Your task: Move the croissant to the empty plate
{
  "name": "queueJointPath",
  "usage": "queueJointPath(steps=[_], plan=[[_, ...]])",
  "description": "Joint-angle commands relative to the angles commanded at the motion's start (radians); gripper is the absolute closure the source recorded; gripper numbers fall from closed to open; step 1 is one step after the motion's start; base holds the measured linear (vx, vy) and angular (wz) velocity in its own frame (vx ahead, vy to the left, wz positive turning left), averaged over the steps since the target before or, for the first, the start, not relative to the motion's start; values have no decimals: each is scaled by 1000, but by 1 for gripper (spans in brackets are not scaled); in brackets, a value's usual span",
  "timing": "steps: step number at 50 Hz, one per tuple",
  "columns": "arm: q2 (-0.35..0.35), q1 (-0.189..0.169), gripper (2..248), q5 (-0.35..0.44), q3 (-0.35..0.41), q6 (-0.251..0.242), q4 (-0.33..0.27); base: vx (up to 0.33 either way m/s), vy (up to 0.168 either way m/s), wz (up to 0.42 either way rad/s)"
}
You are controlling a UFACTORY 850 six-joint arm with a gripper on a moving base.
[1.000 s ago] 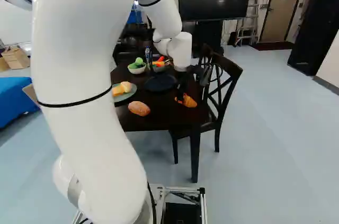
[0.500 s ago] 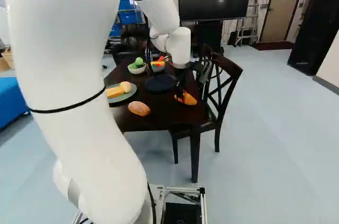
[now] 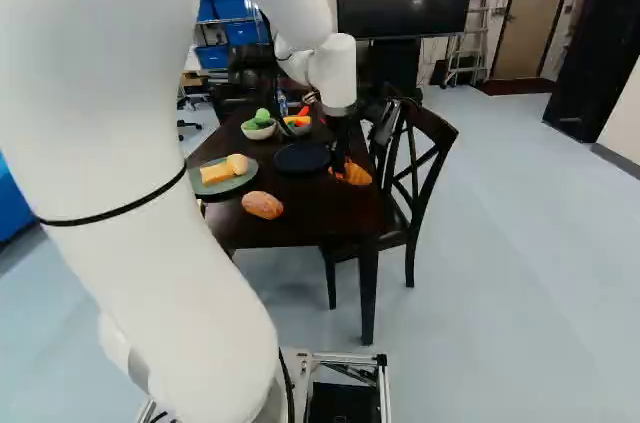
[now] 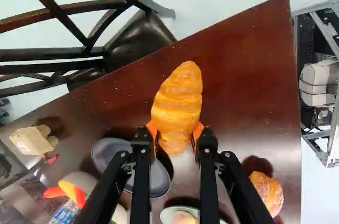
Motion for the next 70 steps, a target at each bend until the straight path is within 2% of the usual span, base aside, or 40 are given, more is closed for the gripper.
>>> queueJointPath(steps=[24, 38, 53, 70], plan=[[-3, 73, 161, -80, -79, 0, 0, 0, 0, 0], [-62, 106, 161, -109, -146, 0, 3, 0, 0, 0], [-125, 134, 161, -109, -220, 0, 10, 0, 0, 0], [-180, 184, 161, -110, -288, 0, 10, 0, 0, 0]])
